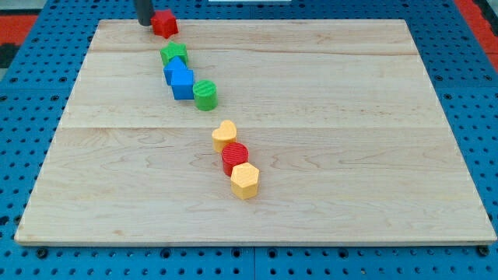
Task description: Push red star below red circle
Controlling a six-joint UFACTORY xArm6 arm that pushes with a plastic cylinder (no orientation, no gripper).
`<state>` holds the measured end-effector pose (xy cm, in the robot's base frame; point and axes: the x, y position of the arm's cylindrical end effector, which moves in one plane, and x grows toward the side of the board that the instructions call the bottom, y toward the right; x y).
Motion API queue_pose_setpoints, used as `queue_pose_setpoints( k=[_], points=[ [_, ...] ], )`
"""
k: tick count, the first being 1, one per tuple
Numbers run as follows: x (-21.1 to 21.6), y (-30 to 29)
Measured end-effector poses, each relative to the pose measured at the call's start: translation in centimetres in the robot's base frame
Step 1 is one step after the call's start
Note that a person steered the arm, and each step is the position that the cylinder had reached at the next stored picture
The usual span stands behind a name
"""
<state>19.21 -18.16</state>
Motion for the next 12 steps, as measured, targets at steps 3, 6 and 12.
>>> queue_pose_setpoints(
  k=[3,6,12],
  points=[
    [2.2,17.9],
    [0.0,20.2],
    [14.5,20.8]
  ],
)
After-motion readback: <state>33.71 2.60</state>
